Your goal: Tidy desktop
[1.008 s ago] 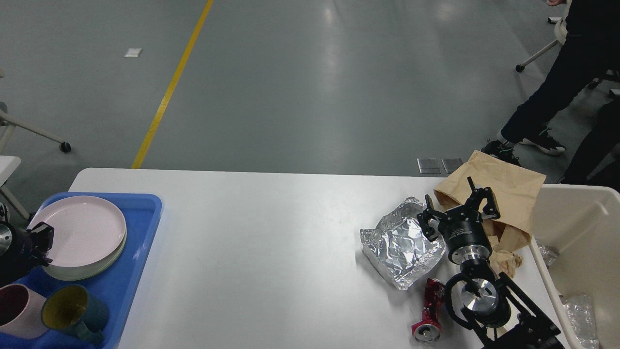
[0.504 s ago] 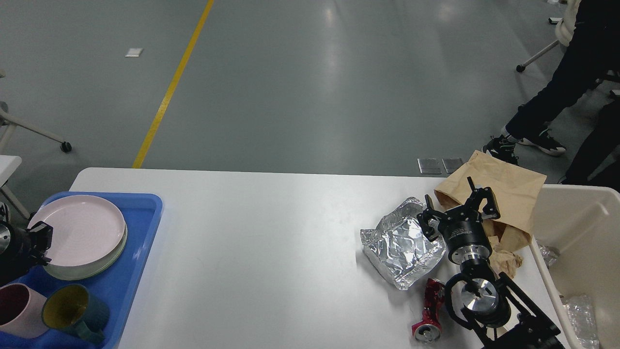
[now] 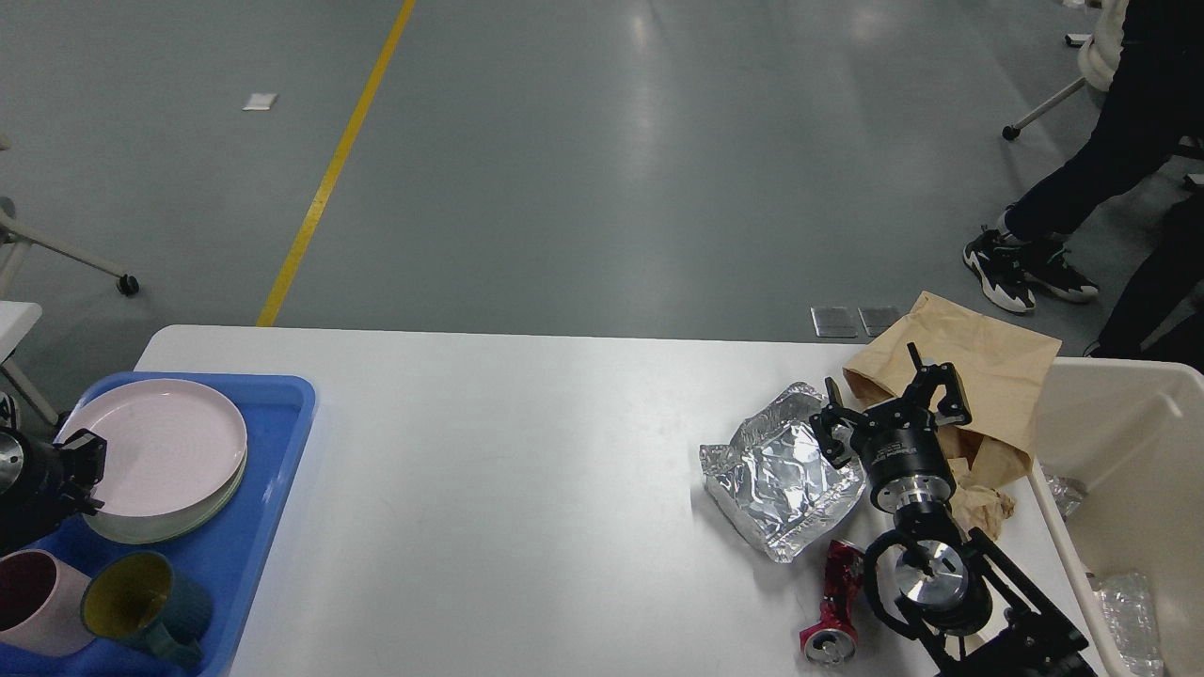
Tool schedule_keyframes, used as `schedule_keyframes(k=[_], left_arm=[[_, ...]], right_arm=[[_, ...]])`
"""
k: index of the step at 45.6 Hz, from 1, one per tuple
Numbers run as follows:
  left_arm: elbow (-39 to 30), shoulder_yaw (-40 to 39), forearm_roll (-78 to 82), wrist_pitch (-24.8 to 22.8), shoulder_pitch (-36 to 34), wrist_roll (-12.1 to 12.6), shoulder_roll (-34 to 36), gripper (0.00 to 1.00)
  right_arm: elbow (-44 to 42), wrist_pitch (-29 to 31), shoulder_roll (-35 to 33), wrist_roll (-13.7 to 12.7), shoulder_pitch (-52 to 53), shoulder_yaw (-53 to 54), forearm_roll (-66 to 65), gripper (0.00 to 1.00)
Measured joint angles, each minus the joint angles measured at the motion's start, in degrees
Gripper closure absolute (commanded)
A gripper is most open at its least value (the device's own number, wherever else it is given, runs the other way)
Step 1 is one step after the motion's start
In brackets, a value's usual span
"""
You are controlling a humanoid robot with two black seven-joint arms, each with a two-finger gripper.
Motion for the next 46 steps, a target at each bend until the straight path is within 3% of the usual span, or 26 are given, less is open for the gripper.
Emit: schedule_keyframes(k=[16,18,23,24,26,28,31,32,46], left_arm=[[-1.06,0.0,0.0,0.66,0.08,-0.18,0.12,0.08],[-1.09,0.0,0.0,0.73,0.08,-0.2,0.07,0.21],[-1.38,-0.07,0.0,1.51,-0.01,-0.25,-0.05,0.7],[-1.81,-0.08,0.0,2.3,-0.06,-0.25,-0.05,0.73],[-2.54,-0.08,-0.01,3.41,-0.06,-0.25,-0.04,0.69],[-3.29,-0.08,-0.03,4.5,-0.06,-0.25,0.07,0.56],[-4.06,-0.04,-0.05,5.56,-0.06,-0.15,0.38,0.13],[-4.18,-0.01,-0.06,5.7,-0.06,-0.12,0.51,0.02],[-4.32,0.12,-0.03,5.82,-0.27,-0.18,1.57,0.02]], right_arm=[[0.0,0.0,0.0,0.0,0.0,0.0,0.0,0.0],[0.0,0.0,0.0,0.0,0.0,0.0,0.0,0.0],[0.0,0.0,0.0,0.0,0.0,0.0,0.0,0.0],[0.0,0.0,0.0,0.0,0.0,0.0,0.0,0.0],[0.0,0.0,0.0,0.0,0.0,0.0,0.0,0.0],[0.0,0.0,0.0,0.0,0.0,0.0,0.0,0.0],[0.0,0.0,0.0,0.0,0.0,0.0,0.0,0.0],[0.0,0.0,0.0,0.0,0.0,0.0,0.0,0.0],[0.0,0.0,0.0,0.0,0.0,0.0,0.0,0.0]])
